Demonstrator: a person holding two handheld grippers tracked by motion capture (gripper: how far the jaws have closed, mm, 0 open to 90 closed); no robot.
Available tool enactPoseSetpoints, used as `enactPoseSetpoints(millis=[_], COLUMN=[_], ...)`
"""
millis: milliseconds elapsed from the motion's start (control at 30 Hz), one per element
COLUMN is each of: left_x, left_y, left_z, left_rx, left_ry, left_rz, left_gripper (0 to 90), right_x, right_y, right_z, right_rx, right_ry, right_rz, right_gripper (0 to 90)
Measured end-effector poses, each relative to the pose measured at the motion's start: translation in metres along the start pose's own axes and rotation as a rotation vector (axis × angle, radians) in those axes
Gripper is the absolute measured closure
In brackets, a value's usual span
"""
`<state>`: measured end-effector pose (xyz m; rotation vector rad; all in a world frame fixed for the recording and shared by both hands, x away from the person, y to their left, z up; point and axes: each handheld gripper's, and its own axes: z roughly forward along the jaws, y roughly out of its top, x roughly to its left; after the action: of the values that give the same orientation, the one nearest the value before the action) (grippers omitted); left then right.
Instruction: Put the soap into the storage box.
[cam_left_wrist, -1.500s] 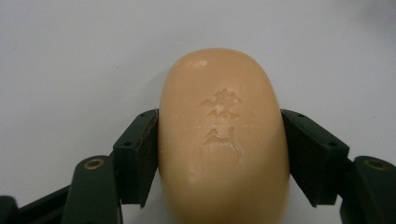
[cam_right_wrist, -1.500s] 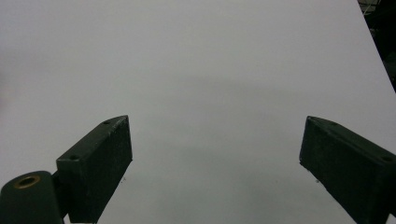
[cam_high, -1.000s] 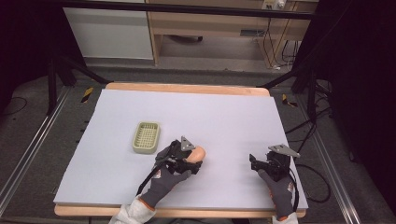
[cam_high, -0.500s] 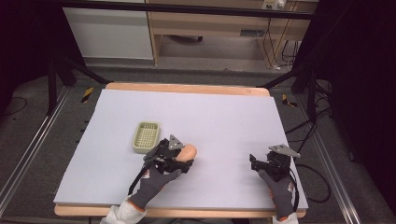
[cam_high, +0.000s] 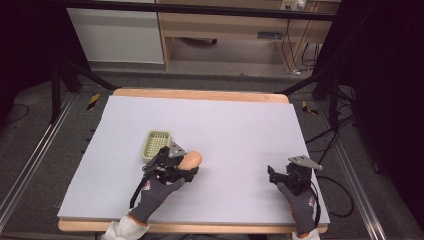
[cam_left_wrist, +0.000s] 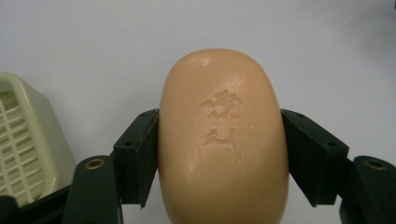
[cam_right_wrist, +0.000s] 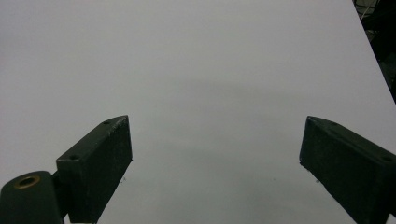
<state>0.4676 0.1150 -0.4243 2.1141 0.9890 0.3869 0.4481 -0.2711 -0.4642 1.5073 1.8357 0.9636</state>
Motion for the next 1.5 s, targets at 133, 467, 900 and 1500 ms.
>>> enactPoseSetpoints(millis=[133, 467, 900, 1500], left_x=[0.006, 0.022, 0.042, 0.073], left_y=[0.001, 0.001, 0.003, 0.004], left_z=[-0.005, -0.011, -0.019, -0.024], left_rx=[-0.016, -0.029, -0.045, -0.048], left_ry=[0.010, 0.035, 0.075, 0.123], left_rz=[-0.017, -0.047, -0.079, -0.125], left_gripper=[31.8, 31.8, 31.8, 31.9], right_x=[0.000, 0.002, 0.003, 0.011], right_y=[0.000, 0.000, 0.001, 0.007], right_z=[0.000, 0.002, 0.002, 0.010], right_rx=[0.001, 0.005, 0.001, 0.005], right_ry=[-0.003, -0.001, 0.001, -0.003], right_rz=[-0.007, -0.008, -0.009, -0.027], right_gripper=[9.6, 9.6, 9.6, 9.5])
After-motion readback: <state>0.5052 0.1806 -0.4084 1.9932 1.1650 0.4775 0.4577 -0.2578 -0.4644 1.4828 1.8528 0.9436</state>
